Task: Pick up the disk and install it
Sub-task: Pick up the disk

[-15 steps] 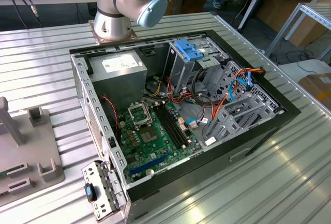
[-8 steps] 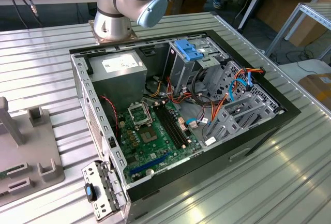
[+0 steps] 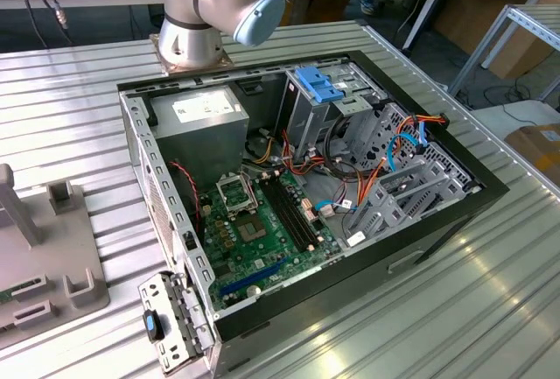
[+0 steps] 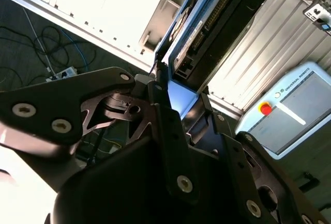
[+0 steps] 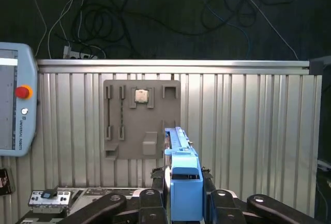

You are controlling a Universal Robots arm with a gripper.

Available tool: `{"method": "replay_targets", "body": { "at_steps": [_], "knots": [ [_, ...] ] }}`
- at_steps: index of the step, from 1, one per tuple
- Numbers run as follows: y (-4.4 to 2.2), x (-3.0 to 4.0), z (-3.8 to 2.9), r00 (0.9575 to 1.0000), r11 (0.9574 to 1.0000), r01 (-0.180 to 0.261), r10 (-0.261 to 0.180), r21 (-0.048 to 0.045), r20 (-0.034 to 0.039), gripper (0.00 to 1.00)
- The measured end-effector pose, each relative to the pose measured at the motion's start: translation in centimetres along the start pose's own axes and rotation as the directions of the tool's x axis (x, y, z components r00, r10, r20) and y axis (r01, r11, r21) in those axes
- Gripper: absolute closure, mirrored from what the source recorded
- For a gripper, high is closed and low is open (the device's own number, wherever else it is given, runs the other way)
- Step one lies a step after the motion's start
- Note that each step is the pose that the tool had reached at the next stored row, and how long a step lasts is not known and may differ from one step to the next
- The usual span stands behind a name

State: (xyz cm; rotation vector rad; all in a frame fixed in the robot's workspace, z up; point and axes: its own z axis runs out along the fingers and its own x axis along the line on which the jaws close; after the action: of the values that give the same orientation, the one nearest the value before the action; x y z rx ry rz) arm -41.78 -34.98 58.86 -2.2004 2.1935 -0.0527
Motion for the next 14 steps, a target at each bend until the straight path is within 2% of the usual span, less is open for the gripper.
{"method": "replay_targets", "body": {
  "at_steps": [1,3,4,5,6,8,10,11,14],
  "knots": [
    [-0.96,0.0,0.05,1.0,1.0,0.0,0.0,0.0,0.0,0.63],
    [-2.04,0.0,0.09,1.0,1.0,0.0,0.0,-0.0001,0.0,0.63],
    [-3.32,0.01,0.16,1.0,1.0,0.0,0.0,0.0,0.0,0.63],
    [-4.29,0.01,0.21,1.0,1.0,0.0,0.0,0.0001,0.0,0.63],
    [-4.95,0.02,0.24,1.0,1.0,0.0,0.0,0.0,0.0,0.63],
    [-7.32,0.02,0.35,1.0,1.0,0.0,0.0,-0.0001,0.0,0.63],
    [-8.27,0.03,0.41,1.0,1.0,0.0,0.0,0.0,0.0001,0.63],
    [-9.73,0.03,0.48,1.0,1.0,0.0,0.0,-0.0001,0.0,0.63],
    [-12.3,0.04,0.6,1.0,1.0,0.0,0.0,-0.0001,0.0,0.63]
  ]
}}
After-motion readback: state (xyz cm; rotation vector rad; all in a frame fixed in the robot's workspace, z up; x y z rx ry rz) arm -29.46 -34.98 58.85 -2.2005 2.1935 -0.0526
